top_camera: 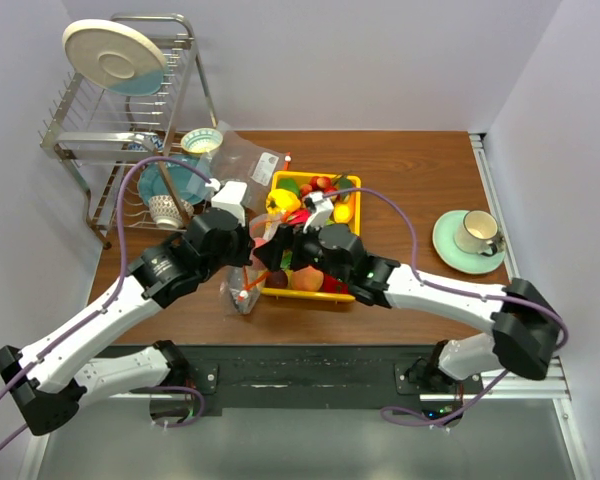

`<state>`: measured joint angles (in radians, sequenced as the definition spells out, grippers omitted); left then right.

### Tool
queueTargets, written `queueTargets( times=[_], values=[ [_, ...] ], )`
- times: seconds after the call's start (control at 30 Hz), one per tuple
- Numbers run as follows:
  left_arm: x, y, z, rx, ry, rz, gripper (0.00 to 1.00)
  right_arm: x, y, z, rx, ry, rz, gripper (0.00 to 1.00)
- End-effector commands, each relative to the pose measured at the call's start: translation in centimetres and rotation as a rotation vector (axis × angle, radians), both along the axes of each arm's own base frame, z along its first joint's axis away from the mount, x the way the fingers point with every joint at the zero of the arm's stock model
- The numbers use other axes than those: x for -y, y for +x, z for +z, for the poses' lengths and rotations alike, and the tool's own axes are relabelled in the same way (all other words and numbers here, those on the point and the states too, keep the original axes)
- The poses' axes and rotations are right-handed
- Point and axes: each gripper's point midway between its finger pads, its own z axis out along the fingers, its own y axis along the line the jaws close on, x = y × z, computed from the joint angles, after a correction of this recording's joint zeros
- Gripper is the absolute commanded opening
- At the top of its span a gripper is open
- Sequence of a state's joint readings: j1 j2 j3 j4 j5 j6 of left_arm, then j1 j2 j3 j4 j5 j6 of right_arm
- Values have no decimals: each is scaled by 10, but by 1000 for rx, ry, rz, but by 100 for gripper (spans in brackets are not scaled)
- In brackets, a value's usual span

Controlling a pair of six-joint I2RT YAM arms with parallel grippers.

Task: Place the food in the zip-top bag and seal the zipper
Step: Place the fake fruit in the zipper food storage bag, then adjust the zipper food storage bag at the center of the board.

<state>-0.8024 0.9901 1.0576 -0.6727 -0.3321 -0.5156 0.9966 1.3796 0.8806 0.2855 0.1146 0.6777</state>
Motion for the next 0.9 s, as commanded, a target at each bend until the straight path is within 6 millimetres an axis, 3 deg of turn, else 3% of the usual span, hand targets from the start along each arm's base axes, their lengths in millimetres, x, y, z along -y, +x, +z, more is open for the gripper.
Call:
queueTargets(
  times=[0.0, 0.1, 0.17, 0.3, 0.37, 0.43, 0.47, 0.5, 0.57, 0.6, 0.87],
  values=[
    [-8, 12, -3, 22, 18, 64, 0, 25, -6, 15, 21, -34, -38, 94],
    [-8, 12, 1, 30, 8, 57, 0, 43, -9, 12, 15, -63, -76, 94],
    [-8, 12, 5, 38, 5, 54, 0, 55, -9, 4, 6, -104, -115, 88],
    [-9, 11, 11, 43, 4, 48, 0, 70, -6, -14, -29, -152, -180, 58],
    [-8, 11, 13, 46, -1, 43, 0, 72, -5, -23, -45, -159, -197, 51],
    [-8, 10, 15, 49, -3, 39, 0, 67, -4, -27, -51, -158, -190, 44],
    [-9, 10, 15, 50, -2, 40, 0, 62, -4, -25, -55, -153, -174, 44],
    [-9, 10, 14, 47, 3, 37, 0, 56, -3, -35, -74, -179, -157, 43],
    [-12, 9, 13, 43, 12, 43, 0, 44, 2, -29, -85, -181, -131, 44],
    [-11, 9, 12, 41, 14, 44, 0, 35, 1, -39, -105, -202, -101, 44],
    [-12, 7, 12, 38, 5, 38, 0, 2, 6, -29, -94, -125, -27, 47]
  ],
)
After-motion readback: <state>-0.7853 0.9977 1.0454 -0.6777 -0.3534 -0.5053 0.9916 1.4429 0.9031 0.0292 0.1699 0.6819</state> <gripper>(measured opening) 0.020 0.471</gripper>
